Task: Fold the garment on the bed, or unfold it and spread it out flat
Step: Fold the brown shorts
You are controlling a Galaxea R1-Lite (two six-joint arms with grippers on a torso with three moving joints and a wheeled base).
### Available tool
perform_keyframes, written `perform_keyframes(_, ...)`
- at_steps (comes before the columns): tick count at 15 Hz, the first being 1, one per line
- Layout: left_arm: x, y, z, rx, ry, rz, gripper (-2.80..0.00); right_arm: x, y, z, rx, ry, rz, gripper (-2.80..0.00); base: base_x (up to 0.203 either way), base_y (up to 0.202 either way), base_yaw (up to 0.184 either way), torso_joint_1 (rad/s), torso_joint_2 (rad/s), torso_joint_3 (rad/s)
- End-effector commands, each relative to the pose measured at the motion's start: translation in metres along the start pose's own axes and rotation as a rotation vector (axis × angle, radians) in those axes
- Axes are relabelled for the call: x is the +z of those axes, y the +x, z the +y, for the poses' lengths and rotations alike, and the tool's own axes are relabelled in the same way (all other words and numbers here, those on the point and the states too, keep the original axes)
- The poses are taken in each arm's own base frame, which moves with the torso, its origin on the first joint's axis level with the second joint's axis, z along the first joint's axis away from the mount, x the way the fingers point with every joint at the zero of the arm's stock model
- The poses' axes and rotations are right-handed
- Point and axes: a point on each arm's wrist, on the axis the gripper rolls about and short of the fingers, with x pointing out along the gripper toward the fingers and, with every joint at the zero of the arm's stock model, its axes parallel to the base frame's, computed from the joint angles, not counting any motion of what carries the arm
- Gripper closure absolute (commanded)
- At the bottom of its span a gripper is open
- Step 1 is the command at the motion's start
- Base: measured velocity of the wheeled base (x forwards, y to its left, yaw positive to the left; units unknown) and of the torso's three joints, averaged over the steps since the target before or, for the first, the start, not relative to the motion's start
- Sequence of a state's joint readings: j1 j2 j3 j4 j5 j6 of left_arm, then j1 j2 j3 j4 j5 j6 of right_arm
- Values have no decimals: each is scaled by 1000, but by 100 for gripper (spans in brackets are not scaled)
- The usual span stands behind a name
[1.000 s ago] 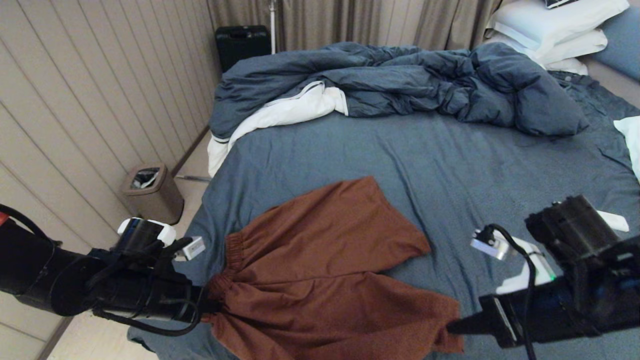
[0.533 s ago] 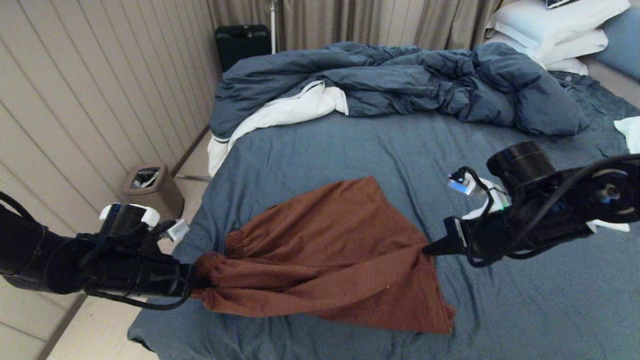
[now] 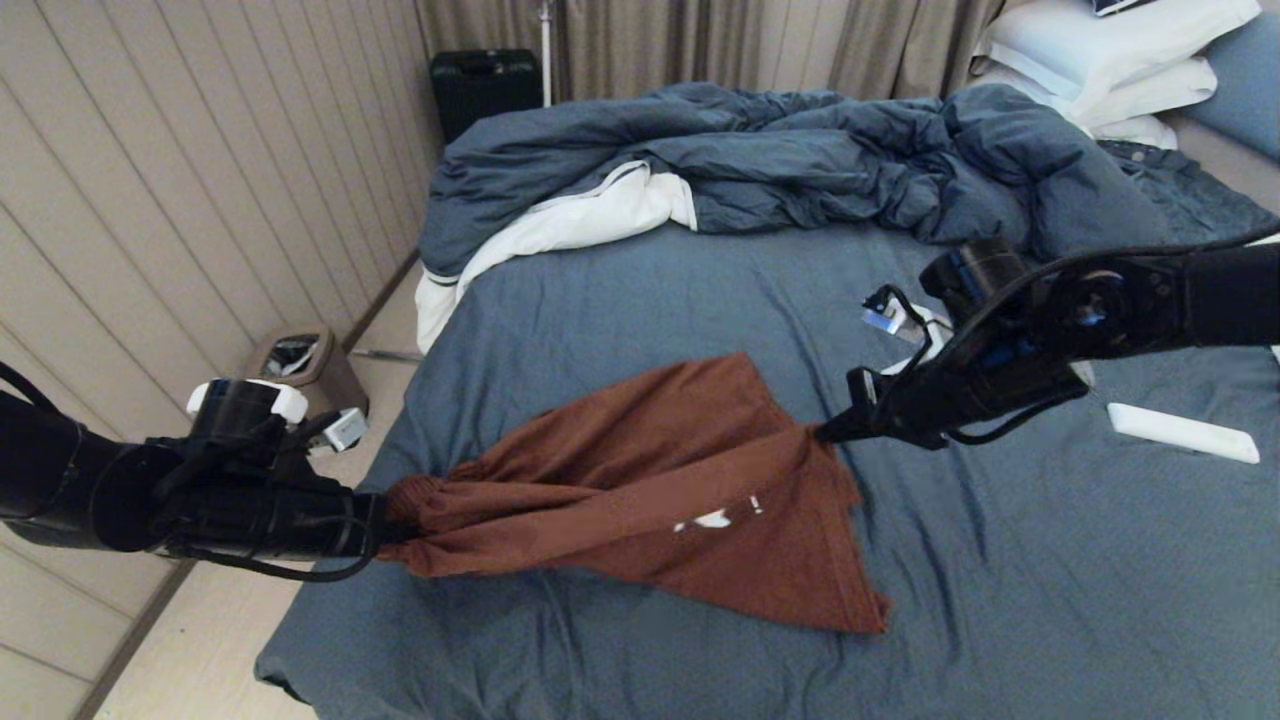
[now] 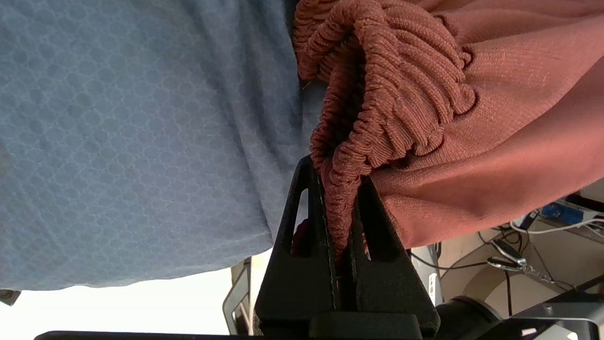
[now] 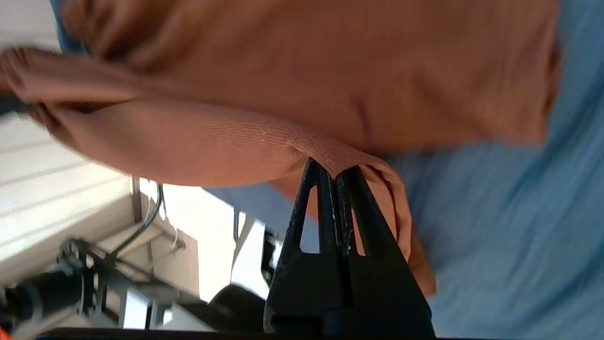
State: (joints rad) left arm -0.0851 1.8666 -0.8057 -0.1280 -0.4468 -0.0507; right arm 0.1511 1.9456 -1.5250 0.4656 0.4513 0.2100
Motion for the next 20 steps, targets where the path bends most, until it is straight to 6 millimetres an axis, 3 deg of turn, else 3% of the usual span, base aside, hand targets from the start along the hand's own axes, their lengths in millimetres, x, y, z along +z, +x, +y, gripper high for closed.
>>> perform_keyframes(1,-3,3,1,-2,-5,14,0,23,16,-4,3,-1,-8,0,0,0,0,0,0,0)
perform_keyframes(4,-2,7,3,-2,-8,19,0,46,35,-7,3,1,2,0,0,0,0,0,0,0)
perform_keyframes(7,1,15,6,-8,-18,26,0,46,62,-17,-6,11,48,0,0,0,0,0,0,0)
perform_keyframes(10,8,16,6,-10,-54,7,0,44,70,-22,-7,16,61,0,0,0,0,0,0,0)
perform_keyframes(11,10,15,6,-9,-66,-2,-280,45,71,-23,-8,17,60,0,0,0,0,0,0,0)
perform_keyframes(15,13,10,1,-14,-99,-24,-280,45,68,-23,-9,7,55,0,0,0,0,0,0,0)
perform_keyframes(20,25,-14,3,11,-94,-115,-280,47,75,-27,-6,-17,42,0,0,0,0,0,0,0)
